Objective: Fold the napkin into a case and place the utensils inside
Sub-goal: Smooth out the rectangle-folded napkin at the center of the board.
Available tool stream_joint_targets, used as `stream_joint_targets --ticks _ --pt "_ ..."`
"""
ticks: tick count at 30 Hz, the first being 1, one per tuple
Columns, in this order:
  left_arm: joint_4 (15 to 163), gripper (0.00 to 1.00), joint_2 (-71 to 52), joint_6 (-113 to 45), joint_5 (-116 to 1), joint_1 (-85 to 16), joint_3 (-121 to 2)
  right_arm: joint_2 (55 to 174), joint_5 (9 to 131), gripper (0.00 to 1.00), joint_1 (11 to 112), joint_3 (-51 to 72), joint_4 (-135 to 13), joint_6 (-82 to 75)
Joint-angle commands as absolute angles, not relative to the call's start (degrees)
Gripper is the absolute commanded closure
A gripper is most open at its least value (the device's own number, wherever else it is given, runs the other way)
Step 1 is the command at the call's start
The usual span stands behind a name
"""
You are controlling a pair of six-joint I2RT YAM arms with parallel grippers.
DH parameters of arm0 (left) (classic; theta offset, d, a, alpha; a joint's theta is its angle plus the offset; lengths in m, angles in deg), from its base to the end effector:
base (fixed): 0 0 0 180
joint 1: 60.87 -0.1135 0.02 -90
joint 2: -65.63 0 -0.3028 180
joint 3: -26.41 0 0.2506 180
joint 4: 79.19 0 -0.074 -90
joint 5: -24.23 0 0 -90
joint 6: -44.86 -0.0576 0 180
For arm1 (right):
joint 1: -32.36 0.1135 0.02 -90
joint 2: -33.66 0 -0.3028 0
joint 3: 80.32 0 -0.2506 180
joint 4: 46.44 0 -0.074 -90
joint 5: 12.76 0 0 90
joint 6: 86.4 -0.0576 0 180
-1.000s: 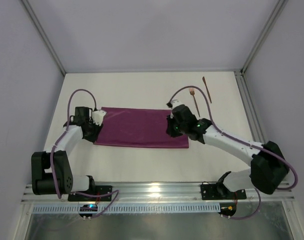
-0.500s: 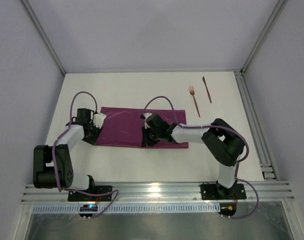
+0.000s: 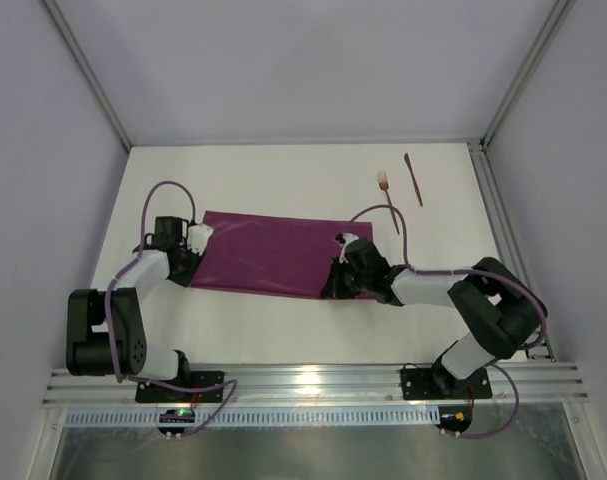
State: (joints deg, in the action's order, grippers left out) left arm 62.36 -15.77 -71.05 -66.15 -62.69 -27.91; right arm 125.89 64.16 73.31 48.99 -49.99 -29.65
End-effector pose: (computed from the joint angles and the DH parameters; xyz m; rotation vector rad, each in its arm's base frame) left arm 0.2522 0.0084 0.1790 0.5666 2.6650 0.1504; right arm 0.2265 0.2138 0.1577 -0.2876 2.5003 0.8566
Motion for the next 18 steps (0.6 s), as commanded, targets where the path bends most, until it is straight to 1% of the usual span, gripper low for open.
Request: stream_joint_targets --ticks 1,5,8,14,18 --pt "64.1 0.68 -19.2 -72.0 -68.7 -62.9 -25.2 120.5 66.7 0.96 69.8 55.5 -52.5 -30.8" --pt "64.4 0.68 -19.3 -72.0 -68.8 -62.9 -25.2 112.7 69.5 0.96 65.9 62.3 -55.4 -31.1" --pt "64.5 0.68 -19.3 -72.0 -68.9 -62.9 -25.3 107.4 71.0 0.96 63.7 65.0 -57.5 -31.6" --pt "64.6 0.68 -18.7 -72.0 -68.6 -62.9 -25.2 101.3 75.4 0.96 62.2 66.9 -62.0 -33.8" --pt "64.5 0.68 -18.4 -72.2 -68.1 -62.9 -25.2 95.6 75.1 0.96 58.1 67.3 -65.6 -32.6"
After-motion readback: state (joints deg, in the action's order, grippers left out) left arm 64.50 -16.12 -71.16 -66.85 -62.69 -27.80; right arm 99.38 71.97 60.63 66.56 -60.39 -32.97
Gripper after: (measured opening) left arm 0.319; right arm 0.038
